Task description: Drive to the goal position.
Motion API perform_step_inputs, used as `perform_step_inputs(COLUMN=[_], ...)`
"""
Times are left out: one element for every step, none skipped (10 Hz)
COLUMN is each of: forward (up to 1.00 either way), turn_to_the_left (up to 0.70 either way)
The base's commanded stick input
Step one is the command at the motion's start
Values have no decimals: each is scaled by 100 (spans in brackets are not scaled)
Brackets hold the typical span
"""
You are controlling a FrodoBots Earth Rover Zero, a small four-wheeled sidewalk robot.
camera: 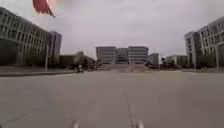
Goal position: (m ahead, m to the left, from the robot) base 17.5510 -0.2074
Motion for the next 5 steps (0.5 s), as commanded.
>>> perform_step_inputs(forward=[85,85,85,85,85], turn_to_the_left=[0,0,0,0,0])
